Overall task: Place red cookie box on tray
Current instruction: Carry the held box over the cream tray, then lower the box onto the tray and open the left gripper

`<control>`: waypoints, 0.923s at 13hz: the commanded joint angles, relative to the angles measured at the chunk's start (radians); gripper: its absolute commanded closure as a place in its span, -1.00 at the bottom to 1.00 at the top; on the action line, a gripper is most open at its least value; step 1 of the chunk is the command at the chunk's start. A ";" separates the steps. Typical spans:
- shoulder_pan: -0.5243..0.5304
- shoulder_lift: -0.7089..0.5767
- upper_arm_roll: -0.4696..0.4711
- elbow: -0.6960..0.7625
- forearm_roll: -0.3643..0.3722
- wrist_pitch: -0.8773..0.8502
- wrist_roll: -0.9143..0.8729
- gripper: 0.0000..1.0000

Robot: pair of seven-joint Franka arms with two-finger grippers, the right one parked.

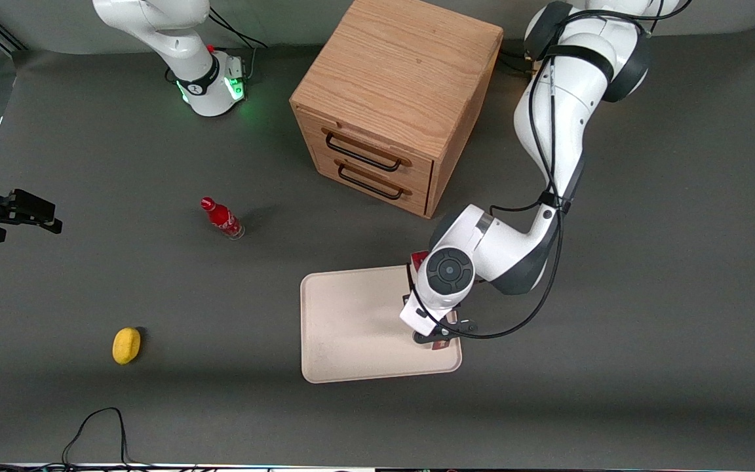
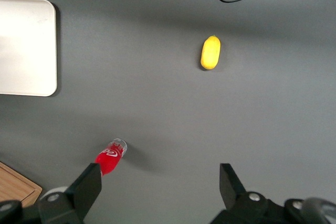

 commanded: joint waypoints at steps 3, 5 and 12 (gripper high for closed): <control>-0.009 0.013 0.016 -0.007 0.030 0.026 0.013 -0.99; -0.009 0.011 0.014 -0.006 0.030 0.026 0.013 -1.00; -0.003 -0.019 0.014 -0.006 0.026 0.000 0.018 -1.00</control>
